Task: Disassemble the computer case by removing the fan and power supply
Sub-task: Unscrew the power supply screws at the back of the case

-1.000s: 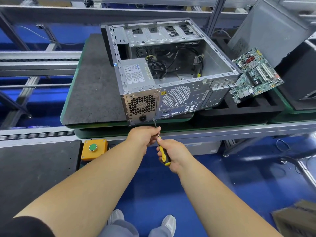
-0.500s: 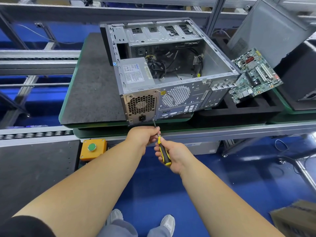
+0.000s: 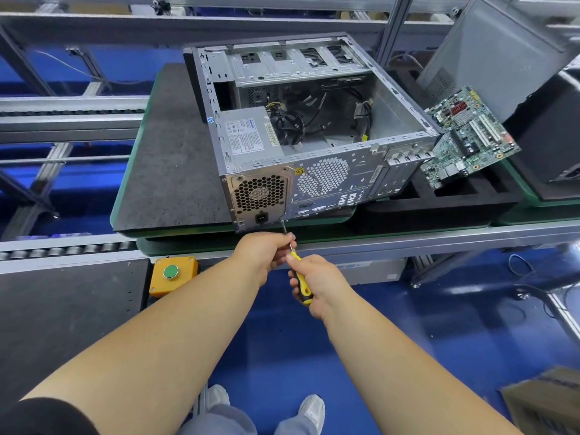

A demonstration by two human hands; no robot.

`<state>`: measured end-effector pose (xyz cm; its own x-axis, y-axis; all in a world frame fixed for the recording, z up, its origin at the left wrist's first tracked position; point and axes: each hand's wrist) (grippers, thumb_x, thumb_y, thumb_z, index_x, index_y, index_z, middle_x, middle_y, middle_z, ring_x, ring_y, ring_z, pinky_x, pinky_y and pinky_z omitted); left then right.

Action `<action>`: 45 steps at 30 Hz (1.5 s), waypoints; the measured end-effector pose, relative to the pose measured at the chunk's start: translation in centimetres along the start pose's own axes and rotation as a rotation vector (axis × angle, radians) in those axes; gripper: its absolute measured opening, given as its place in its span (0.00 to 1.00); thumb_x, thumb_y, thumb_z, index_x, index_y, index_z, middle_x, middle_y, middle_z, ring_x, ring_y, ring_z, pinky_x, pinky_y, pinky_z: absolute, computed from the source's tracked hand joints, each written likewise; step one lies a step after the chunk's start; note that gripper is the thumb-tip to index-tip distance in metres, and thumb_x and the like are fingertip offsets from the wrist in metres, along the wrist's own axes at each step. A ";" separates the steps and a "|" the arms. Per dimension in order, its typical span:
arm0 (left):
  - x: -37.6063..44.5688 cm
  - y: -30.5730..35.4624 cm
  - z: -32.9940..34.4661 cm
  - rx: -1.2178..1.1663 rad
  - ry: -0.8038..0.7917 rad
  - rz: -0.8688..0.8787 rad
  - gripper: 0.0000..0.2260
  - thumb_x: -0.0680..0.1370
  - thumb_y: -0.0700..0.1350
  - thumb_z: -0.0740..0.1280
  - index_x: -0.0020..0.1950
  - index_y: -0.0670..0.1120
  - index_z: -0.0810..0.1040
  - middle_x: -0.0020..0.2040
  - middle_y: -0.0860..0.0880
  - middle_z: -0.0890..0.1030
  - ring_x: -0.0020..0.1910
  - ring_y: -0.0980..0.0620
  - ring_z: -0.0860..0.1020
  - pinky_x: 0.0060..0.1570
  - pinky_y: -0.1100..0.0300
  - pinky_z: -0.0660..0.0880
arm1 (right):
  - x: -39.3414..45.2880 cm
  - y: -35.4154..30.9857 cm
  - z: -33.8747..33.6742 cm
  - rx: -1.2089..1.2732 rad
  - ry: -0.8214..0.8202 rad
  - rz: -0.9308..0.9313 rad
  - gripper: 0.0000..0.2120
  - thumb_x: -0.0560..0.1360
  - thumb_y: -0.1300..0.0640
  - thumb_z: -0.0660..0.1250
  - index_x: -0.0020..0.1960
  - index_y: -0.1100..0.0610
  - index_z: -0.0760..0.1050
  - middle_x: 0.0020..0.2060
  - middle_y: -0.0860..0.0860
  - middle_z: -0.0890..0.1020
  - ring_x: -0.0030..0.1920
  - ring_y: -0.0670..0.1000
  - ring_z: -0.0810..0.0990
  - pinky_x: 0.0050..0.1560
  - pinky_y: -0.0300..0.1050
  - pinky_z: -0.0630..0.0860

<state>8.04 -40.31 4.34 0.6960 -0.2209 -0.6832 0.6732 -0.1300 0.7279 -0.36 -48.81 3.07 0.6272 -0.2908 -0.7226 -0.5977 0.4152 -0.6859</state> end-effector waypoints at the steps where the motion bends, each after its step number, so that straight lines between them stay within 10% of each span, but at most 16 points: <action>1: 0.1 0.1 0.1 0.019 0.012 -0.013 0.07 0.77 0.44 0.71 0.50 0.41 0.82 0.42 0.47 0.83 0.40 0.54 0.79 0.47 0.61 0.78 | 0.0 0.1 0.0 -0.020 0.018 -0.021 0.09 0.75 0.52 0.73 0.48 0.57 0.76 0.34 0.51 0.81 0.27 0.44 0.77 0.28 0.39 0.75; 14: 0.8 -0.6 -0.3 -0.069 -0.001 -0.001 0.06 0.76 0.43 0.72 0.43 0.41 0.83 0.32 0.48 0.81 0.29 0.54 0.77 0.42 0.57 0.78 | -0.7 -0.9 -0.4 0.153 -0.151 0.041 0.16 0.82 0.52 0.62 0.53 0.63 0.81 0.36 0.54 0.84 0.28 0.48 0.76 0.29 0.39 0.74; 22: 0.4 -0.2 -1.0 -0.563 -0.194 -0.054 0.16 0.76 0.33 0.54 0.58 0.35 0.78 0.53 0.38 0.84 0.56 0.43 0.82 0.54 0.52 0.77 | -0.4 -0.3 -0.2 0.101 -0.119 -0.012 0.11 0.81 0.52 0.63 0.52 0.60 0.79 0.31 0.50 0.80 0.27 0.47 0.74 0.29 0.40 0.72; 45: -0.8 0.3 -1.2 -0.628 -0.182 -0.061 0.26 0.68 0.34 0.55 0.64 0.31 0.73 0.57 0.35 0.82 0.58 0.40 0.80 0.57 0.51 0.76 | -0.3 -0.5 -0.1 0.103 -0.046 0.056 0.15 0.77 0.48 0.69 0.49 0.60 0.82 0.33 0.53 0.81 0.28 0.48 0.77 0.31 0.40 0.77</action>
<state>8.01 -38.99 5.08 0.6358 -0.3983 -0.6612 0.7662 0.4295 0.4781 -0.32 -49.00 3.66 0.6181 -0.2256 -0.7531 -0.5794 0.5166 -0.6303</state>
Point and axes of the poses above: each hand's wrist, its own x-axis towards the middle knuckle, its own z-axis out of the palm, y = z × x
